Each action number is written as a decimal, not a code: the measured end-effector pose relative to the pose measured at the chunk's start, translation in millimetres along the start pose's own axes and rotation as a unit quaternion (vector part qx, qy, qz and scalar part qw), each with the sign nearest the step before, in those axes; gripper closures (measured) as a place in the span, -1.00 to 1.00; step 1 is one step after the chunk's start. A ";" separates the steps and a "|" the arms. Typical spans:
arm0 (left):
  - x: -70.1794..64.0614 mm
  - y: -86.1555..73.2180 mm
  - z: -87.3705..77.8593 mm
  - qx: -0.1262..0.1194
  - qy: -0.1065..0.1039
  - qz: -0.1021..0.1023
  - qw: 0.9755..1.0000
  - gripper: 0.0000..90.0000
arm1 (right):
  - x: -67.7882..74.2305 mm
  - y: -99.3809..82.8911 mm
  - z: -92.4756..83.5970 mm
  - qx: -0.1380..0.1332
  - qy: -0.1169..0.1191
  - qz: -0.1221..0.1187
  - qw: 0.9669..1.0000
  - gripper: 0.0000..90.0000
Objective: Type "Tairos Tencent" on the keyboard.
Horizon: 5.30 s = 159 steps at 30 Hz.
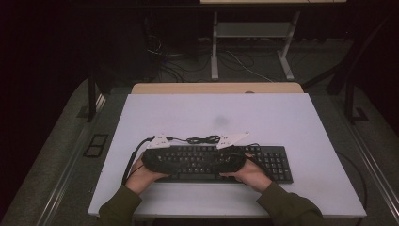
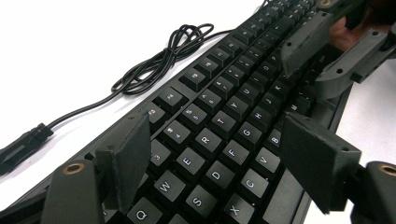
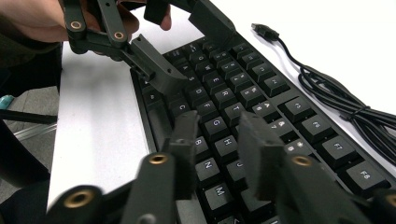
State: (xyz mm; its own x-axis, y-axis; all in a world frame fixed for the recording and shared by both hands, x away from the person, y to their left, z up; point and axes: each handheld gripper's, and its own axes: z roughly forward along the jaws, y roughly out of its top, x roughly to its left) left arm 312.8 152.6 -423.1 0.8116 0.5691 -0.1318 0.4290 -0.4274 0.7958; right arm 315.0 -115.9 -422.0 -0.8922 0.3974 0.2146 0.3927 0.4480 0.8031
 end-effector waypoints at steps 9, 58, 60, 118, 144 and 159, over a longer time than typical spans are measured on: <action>-3.4 1.8 -6.9 -0.008 -0.010 -0.002 1.000 -0.24 | -0.5 0.3 -4.2 -0.013 -0.002 -0.002 1.000 -0.04; -16.2 -10.2 6.4 0.059 -0.044 0.030 0.997 0.98 | -14.0 -3.9 -15.2 -0.024 -0.034 0.011 0.999 -0.29; -16.4 -10.2 6.9 0.059 -0.046 0.031 0.997 0.98 | -14.1 -3.9 -15.4 -0.025 -0.035 0.012 0.999 -0.29; 17.0 4.9 -7.6 0.014 -0.008 0.001 1.000 0.59 | -15.1 -4.4 -15.1 -0.025 -0.035 0.016 0.999 -0.30; 17.3 1.1 12.0 0.050 -0.008 0.013 0.999 0.98 | -14.9 -4.3 -15.1 -0.026 -0.036 0.015 0.999 -0.29; 14.5 3.1 6.3 0.034 -0.008 0.008 0.999 0.98 | -15.2 -4.1 -15.7 -0.027 -0.037 0.014 0.999 -0.29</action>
State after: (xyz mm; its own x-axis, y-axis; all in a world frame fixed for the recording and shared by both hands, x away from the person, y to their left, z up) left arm 328.4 155.1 -426.3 0.8243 0.5511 -0.1296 0.4417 -0.4828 0.7562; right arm 323.4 -136.4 -419.8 -0.8617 0.4678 0.1967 0.4020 0.3928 0.8271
